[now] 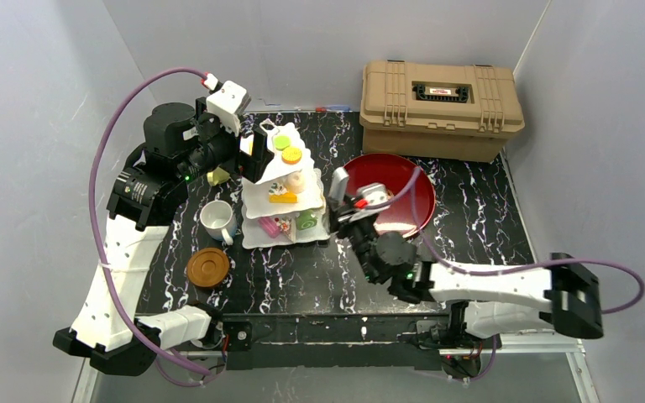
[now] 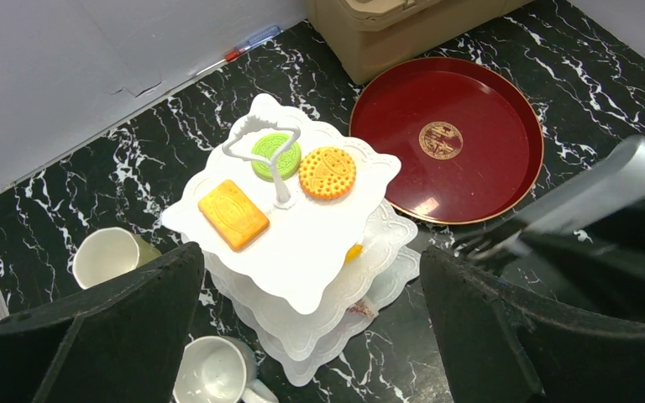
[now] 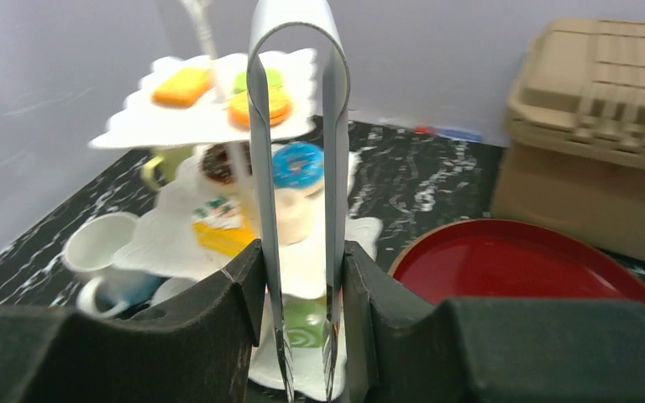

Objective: Serve the afternoon tea
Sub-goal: Place the desert on the desert table, then place the clamp on the tray.

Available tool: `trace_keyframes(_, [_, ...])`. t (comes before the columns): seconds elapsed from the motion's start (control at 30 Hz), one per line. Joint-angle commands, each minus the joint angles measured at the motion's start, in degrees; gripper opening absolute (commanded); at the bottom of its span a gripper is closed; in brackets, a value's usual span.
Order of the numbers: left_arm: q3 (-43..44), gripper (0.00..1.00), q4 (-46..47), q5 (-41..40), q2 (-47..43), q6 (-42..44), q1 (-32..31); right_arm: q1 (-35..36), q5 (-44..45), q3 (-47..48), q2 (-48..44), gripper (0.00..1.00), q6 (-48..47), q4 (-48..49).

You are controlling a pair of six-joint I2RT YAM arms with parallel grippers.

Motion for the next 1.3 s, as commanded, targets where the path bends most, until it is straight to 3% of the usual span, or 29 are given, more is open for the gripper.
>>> trace_keyframes(0.0, [1.9,0.99,-0.4,0.9,-1.0,-0.2,0.4,-6.1,2.1,-0.5,-10.3,0.35,6.4,-19.8])
trace_keyframes(0.2, [2.0,0.99,-0.7,1.0,-1.0,0.0,0.3,-27.9,-14.5,8.7,-10.1,0.26,13.7,-44.0])
trace_keyframes(0.3, [1.7,0.99,-1.0,0.9,-0.9,0.0,0.3,-38.1,-24.4,19.4,-0.9,0.24,13.6,-56.0])
trace_keyframes(0.43, [1.5,0.99,-1.0,1.1,-0.6,-0.3,0.3,-46.1,-35.4,30.9,11.6,0.22,13.5,-66.5])
trace_keyframes(0.8, [2.1,0.99,-1.2,1.2,-1.0,-0.6,0.3,-49.0,-43.4,38.1,26.5,0.23,13.7,-72.2])
trace_keyframes(1.1, [1.8,0.99,-0.9,0.8,-1.9,-0.6,0.4,-49.2,-40.4,38.1,30.6,0.54,12.0,-73.9])
trace_keyframes(1.27, [1.6,0.99,-0.9,1.0,-1.8,-0.7,0.4,-49.1,-38.3,36.9,28.5,0.63,12.5,-72.4])
